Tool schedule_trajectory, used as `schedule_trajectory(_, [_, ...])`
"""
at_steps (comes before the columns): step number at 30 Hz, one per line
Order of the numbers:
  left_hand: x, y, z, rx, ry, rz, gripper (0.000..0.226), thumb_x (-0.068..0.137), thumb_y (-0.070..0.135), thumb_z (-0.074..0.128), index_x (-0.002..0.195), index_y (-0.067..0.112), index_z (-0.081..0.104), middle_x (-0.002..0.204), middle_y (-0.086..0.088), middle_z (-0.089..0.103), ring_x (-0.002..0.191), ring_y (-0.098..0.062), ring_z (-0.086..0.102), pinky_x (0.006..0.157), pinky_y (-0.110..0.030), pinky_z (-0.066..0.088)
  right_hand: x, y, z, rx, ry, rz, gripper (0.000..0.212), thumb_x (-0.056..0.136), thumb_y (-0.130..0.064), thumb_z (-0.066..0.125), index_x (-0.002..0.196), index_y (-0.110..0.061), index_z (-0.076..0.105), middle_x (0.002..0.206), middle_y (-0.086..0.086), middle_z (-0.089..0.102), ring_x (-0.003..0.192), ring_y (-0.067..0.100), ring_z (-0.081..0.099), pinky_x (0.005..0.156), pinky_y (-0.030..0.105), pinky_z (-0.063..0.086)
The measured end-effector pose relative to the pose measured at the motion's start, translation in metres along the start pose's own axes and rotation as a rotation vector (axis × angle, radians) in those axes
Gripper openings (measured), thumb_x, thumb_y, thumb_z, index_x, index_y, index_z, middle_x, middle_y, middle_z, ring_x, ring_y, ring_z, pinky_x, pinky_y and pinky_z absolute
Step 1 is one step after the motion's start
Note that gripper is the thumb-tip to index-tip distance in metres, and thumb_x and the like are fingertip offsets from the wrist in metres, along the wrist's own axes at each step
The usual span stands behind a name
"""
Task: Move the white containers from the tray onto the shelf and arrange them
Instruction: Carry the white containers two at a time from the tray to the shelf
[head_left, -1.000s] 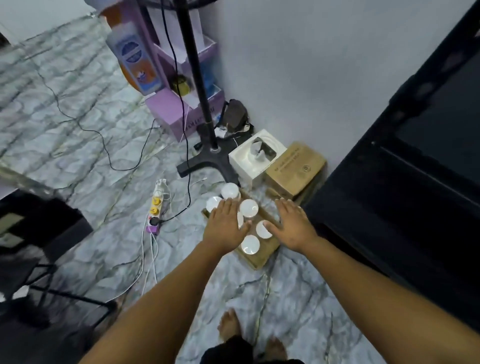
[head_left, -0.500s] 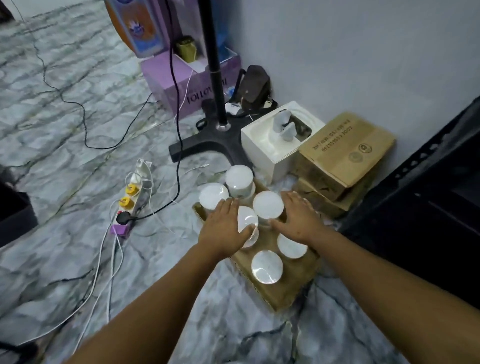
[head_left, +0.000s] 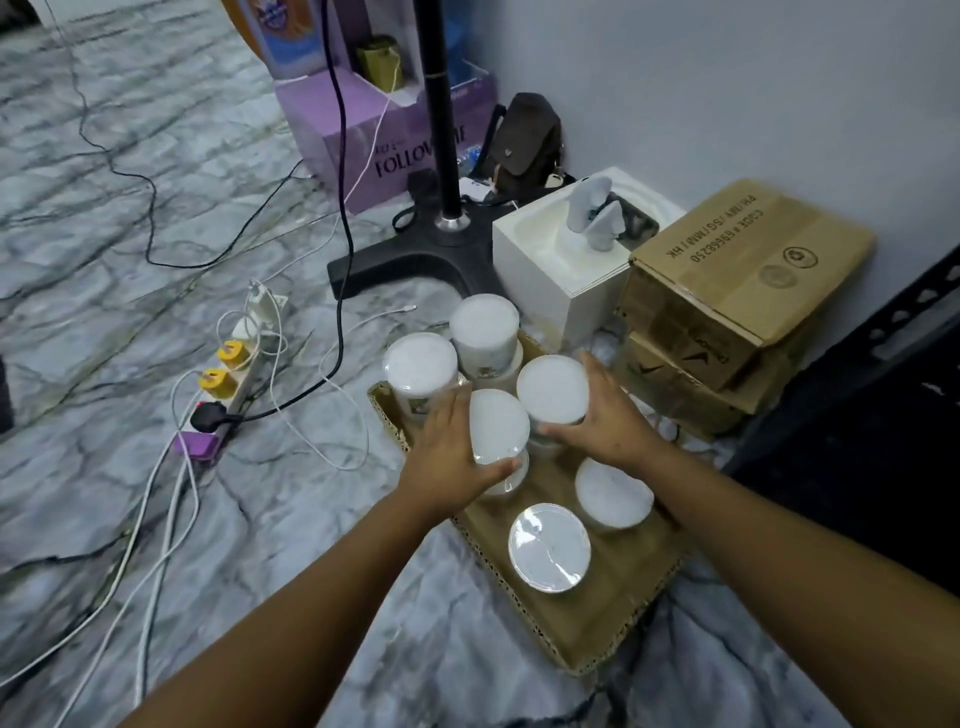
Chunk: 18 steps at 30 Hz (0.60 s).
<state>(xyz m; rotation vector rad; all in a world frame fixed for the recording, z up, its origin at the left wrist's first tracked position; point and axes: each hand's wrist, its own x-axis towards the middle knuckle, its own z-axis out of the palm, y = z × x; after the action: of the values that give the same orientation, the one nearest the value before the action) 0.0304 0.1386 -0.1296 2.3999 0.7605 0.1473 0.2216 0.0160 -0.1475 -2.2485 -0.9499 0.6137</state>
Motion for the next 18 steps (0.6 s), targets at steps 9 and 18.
schedule_trajectory(9, [-0.004,-0.017,0.021,-0.560,-0.025,-0.133,0.095,0.068,0.036,0.084,0.136,0.038,0.019,0.129,0.020,0.038,0.125,-0.006,0.040,0.094,-0.018,0.037,-0.006,0.017,0.020,0.322,0.095,0.001,0.092,0.053,-0.060,0.082,0.118,-0.060,0.017,0.117,-0.024,0.035,0.109,0.003,0.044,0.078,0.013,0.037])
schedule_trajectory(18, [-0.010,-0.015,0.022,-0.633,0.047,-0.122,0.102,0.059,0.038,0.088,0.138,0.035,0.024,0.135,0.015,0.040,0.124,-0.002,0.040,0.100,-0.023,0.040,-0.029,0.016,0.015,0.418,0.132,-0.042,0.087,0.059,-0.041,0.087,0.120,-0.053,0.026,0.120,-0.023,0.041,0.112,-0.004,0.043,0.082,0.009,0.042])
